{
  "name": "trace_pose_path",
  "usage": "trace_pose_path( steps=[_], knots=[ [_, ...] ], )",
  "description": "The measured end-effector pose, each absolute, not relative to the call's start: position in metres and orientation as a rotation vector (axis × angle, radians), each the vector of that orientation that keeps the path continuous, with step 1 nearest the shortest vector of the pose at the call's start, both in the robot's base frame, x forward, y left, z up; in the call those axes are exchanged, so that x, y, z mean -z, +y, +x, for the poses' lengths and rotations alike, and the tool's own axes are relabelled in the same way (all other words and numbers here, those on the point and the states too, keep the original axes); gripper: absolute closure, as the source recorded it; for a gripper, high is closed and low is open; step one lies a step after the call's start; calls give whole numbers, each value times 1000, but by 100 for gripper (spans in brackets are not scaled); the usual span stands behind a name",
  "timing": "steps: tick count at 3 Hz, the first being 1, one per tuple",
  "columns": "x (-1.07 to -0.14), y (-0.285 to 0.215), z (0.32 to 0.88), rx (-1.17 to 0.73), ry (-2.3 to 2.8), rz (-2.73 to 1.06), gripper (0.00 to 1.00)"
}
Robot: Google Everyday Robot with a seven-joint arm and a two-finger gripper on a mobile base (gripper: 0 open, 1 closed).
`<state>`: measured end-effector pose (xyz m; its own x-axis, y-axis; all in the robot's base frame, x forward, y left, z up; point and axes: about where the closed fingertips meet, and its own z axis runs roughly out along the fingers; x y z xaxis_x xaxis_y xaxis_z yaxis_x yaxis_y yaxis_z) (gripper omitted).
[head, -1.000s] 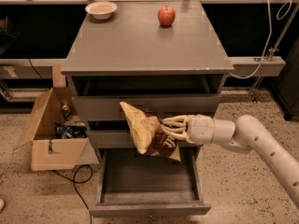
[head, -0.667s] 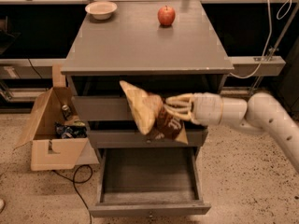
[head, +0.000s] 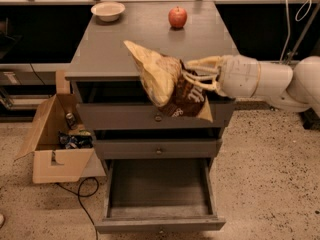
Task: Pick brown chip bag from bottom drawer and place on counter
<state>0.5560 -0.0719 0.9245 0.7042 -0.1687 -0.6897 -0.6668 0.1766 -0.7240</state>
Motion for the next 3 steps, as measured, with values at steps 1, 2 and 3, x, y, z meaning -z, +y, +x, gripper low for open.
trace_pose_path(
  steps=[1, 2, 3],
  knots=[
    [-982, -64, 551, -344, 678, -1421, 100],
    [-1027, -58, 546, -293, 624, -1458, 100],
    [-1027, -58, 546, -293, 624, -1458, 100]
  ],
)
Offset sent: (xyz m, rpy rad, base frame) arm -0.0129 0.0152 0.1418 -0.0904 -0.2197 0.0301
